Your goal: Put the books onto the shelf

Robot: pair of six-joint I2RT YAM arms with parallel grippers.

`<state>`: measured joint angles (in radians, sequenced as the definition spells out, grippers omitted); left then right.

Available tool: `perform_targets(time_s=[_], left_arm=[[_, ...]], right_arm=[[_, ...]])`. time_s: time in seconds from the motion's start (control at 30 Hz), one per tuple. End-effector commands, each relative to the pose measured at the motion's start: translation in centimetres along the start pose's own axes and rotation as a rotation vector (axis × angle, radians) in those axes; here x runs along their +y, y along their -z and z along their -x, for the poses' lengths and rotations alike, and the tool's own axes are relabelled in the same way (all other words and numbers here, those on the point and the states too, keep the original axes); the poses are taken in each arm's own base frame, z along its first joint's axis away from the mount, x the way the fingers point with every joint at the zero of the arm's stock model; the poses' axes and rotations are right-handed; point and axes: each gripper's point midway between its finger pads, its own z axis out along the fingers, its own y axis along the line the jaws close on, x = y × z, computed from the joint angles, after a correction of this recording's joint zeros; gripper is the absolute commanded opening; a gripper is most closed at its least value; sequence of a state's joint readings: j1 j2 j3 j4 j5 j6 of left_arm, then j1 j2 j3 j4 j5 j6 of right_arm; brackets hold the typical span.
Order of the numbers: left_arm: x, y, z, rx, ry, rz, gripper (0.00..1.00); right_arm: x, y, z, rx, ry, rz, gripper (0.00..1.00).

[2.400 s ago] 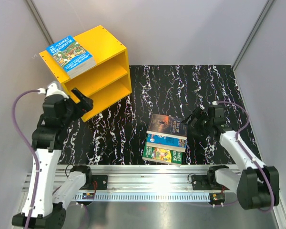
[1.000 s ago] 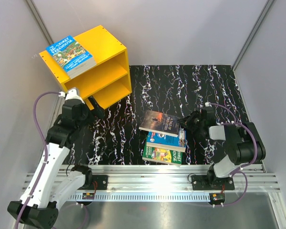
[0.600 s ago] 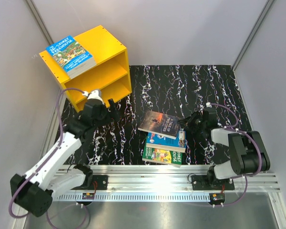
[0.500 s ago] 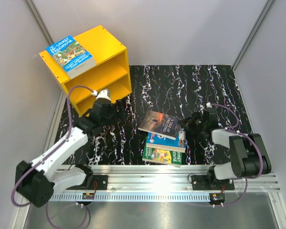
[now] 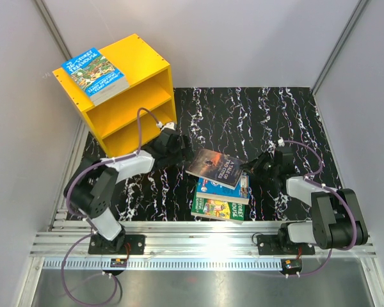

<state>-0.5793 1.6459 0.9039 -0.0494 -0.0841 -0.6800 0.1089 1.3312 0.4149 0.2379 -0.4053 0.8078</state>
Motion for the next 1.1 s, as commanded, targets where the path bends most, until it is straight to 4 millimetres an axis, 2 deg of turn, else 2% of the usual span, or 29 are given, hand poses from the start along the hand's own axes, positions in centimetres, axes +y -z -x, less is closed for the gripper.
perform_targets(time_s=[0.0,0.13,0.23,0.47,0.57,0.77,0.9,0.97,1.07], left_arm=[[-5.8,-0.8,4.5,-0.115,0.018,-0.176,0.95],[-7.2,-2.9,4.0,-0.082,0.004,-0.184,0.95],[-7.5,-4.1,2.5,-0.043,-0.003,-0.183,0.95],[-8.5,-5.5,-0.6,0.022,-0.006,-0.211,0.94],[-8.7,-5.8,-1.3,0.039,-0.005,-0.217,0.94],[-9.6,-6.1,-1.9,0.058,-0.016,-0.229,0.94],[-9.6,-6.4,-2.1,0.064,-0.014,-0.227,0.94],[-9.7,-6.5,-2.3,0.068,-0.012,-0.231,0.94],[-9.9,-6.6,-2.5,0.073,-0.009,-0.238,0.94]], right_arm=[[1.0,0.1,-0.5,0.023,0.048,0.059,0.0],[1.0,-0.2,-0.6,0.031,0.046,0.074,0.0],[1.1,-0.5,-0.8,0.038,0.041,0.091,0.0],[1.6,-1.0,-1.1,0.05,0.038,0.158,0.0],[1.5,-1.4,-1.5,0.066,0.03,0.174,0.0],[1.2,-1.9,-2.2,0.096,0.006,0.203,0.21],[1.1,-2.0,-2.8,0.118,-0.01,0.218,0.42],[1.0,-1.9,-3.1,0.125,-0.016,0.226,0.49],[0.9,-1.9,-3.4,0.133,-0.023,0.228,0.54]])
